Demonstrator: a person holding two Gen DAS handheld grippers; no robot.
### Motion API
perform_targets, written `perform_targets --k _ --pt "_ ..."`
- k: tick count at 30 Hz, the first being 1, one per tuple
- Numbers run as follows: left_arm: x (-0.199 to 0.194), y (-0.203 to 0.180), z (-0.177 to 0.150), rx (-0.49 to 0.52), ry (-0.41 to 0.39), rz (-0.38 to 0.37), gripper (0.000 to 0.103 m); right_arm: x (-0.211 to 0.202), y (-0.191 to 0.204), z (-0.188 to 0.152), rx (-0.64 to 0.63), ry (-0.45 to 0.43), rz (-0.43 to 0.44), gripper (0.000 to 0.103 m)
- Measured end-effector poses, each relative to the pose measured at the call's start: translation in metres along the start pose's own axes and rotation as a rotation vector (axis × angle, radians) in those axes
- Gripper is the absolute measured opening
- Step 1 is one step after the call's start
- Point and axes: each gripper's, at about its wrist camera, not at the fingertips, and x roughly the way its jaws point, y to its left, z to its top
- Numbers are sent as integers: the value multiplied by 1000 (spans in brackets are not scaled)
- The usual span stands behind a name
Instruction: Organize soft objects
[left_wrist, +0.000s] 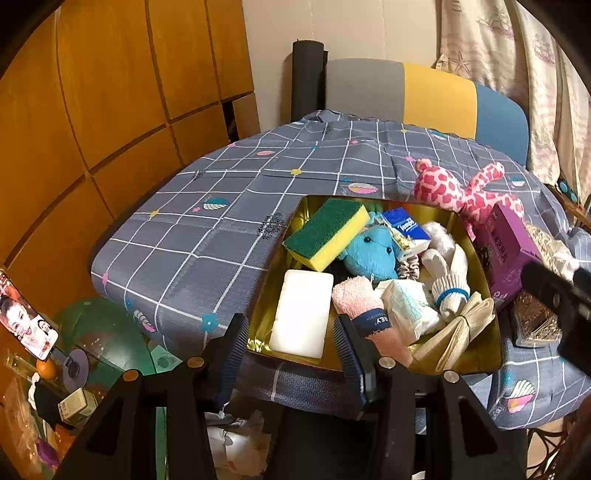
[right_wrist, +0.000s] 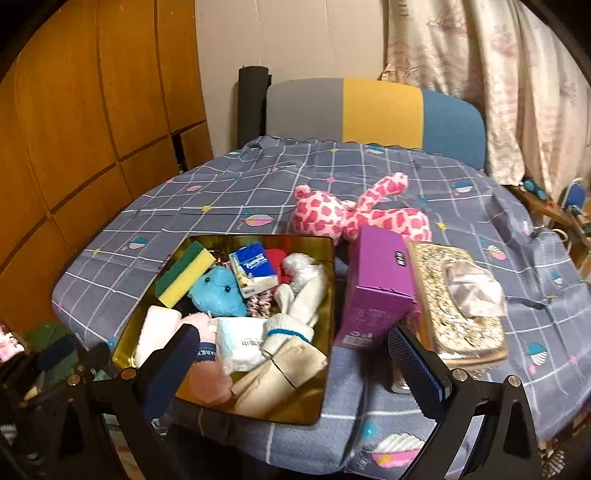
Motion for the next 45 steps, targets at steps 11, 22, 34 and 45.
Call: perform_targets --k 11,22,34,45 --pt "-18 3 8 -33 -18 -56 48 -5 10 -6 -10 0 -35 103" --pt "-23 -1 9 -26 -20 -75 48 -3 2 -5 24 13 -27 103" --pt "-26 -5 7 -18 -25 -84 48 -2 0 -7 31 21 -16 103" --pt "-26 -7 7 -13 -18 -93 48 0 -2 -6 39 25 -17 103"
